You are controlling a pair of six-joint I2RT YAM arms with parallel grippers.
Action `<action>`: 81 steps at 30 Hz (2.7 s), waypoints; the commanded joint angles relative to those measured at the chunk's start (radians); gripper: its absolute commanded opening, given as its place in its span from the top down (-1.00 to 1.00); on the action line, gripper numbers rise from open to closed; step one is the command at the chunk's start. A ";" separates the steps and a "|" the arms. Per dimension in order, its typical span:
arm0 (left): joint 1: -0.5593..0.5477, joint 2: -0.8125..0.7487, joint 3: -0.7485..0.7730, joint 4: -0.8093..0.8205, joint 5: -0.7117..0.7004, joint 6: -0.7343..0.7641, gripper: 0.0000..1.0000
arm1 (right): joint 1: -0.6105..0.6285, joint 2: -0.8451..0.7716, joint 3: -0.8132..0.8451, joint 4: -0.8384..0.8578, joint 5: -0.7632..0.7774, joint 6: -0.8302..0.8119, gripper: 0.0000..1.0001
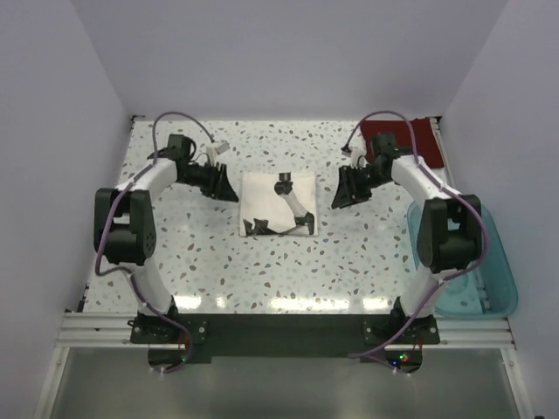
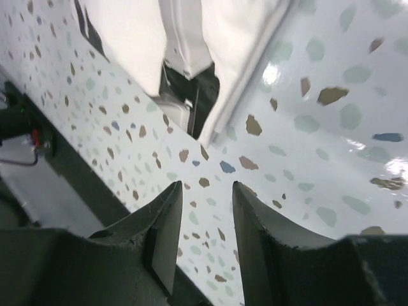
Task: Fold and stack the t-shirts
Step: Fold the tshirt, then neatly place the folded tshirt to the corner
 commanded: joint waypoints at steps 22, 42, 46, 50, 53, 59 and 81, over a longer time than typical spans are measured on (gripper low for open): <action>-0.840 -0.127 -0.475 1.088 -0.743 0.718 -0.08 | 0.005 -0.294 -0.194 0.297 0.196 0.452 -0.37; -0.711 -0.116 -0.302 0.954 -0.462 0.484 1.00 | 0.075 -0.041 -0.283 0.654 0.106 0.923 -0.53; -0.697 -0.127 -0.282 0.957 -0.448 0.452 1.00 | 0.115 0.008 -0.320 0.755 0.092 1.076 -0.56; -0.683 -0.133 -0.259 0.947 -0.427 0.430 1.00 | 0.150 0.028 -0.347 0.913 0.135 1.196 -0.56; -0.679 -0.146 -0.264 0.943 -0.419 0.432 1.00 | 0.175 0.045 -0.361 0.979 0.225 1.293 -0.53; -0.663 -0.154 -0.265 0.942 -0.398 0.389 1.00 | 0.183 0.128 -0.301 1.025 0.316 1.333 -0.41; -0.550 -0.150 -0.032 0.607 -0.355 0.164 -0.24 | 0.183 0.214 0.136 0.595 0.425 0.728 1.00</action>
